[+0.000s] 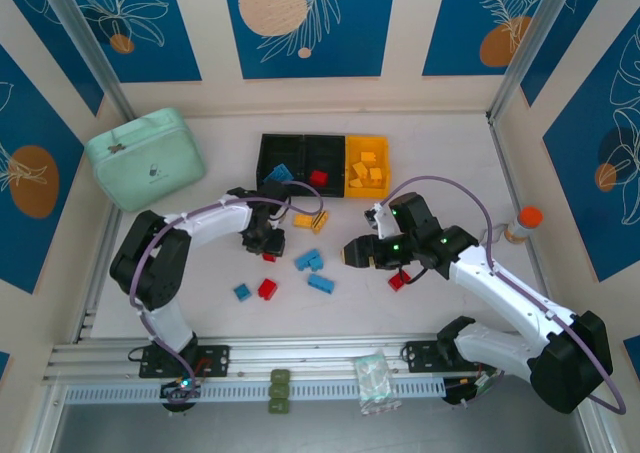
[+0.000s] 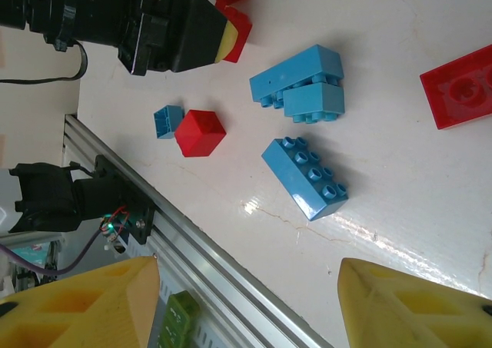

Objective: Sort the legos into containers by color

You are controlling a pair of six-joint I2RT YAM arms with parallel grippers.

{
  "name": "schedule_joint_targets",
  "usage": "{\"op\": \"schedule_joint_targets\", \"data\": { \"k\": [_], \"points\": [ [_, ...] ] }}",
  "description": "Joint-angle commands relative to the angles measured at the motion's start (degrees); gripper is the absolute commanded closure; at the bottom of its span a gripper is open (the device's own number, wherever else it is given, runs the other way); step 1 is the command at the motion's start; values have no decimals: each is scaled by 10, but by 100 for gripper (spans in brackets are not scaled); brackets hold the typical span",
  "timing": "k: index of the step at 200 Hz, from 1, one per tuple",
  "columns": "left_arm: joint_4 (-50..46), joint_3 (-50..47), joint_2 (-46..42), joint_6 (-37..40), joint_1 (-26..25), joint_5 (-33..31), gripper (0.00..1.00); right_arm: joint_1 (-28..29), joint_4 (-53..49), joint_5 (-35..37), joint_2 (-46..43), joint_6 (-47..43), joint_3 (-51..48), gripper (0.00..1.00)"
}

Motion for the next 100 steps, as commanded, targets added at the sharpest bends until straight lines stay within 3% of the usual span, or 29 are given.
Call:
{"op": "schedule_joint_targets", "data": {
  "k": [1,50,100],
  "points": [
    [-17,11,-36,-7,-7,9,75,1,7,-4,-10,7,-12,37],
    [-2,98,-38,-34,-7,55,75,-27,22,21,-25,35,-23,37],
    [-8,249,59,-35,-7,63,76,-55,43,53,-40,60,-26,37]
  ]
}}
